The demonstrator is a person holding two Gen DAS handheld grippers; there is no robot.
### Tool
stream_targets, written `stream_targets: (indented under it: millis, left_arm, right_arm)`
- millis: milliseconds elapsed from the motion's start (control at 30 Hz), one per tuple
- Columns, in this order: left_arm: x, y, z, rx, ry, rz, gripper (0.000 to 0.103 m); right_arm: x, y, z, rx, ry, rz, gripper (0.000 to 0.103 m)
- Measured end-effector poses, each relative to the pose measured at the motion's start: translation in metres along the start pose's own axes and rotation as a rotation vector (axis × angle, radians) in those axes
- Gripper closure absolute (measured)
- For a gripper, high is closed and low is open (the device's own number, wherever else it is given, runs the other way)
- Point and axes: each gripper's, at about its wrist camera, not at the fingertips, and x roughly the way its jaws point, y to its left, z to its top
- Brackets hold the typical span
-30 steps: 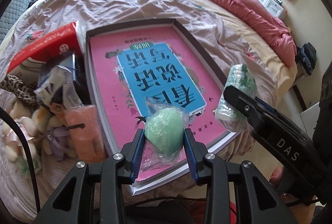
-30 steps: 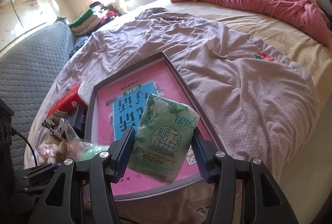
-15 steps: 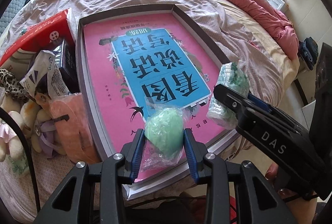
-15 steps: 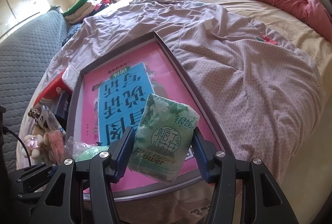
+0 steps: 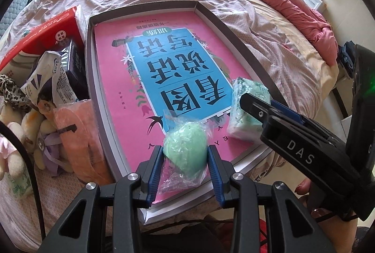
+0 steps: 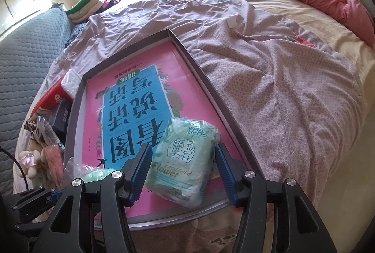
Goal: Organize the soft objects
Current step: 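Lower the tissue pack onto the tray and open the right tool while the left releases the ball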
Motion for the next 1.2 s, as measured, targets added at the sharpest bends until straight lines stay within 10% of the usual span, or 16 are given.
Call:
stream_targets:
  millis: [1200]
  left_arm:
    - [-0.018, 0.007, -0.004, -0.009, -0.037, 0.013, 0.042]
  right_arm:
    - [-0.029, -0.005, 0.003, 0.001, -0.071, -0.045, 0.029]
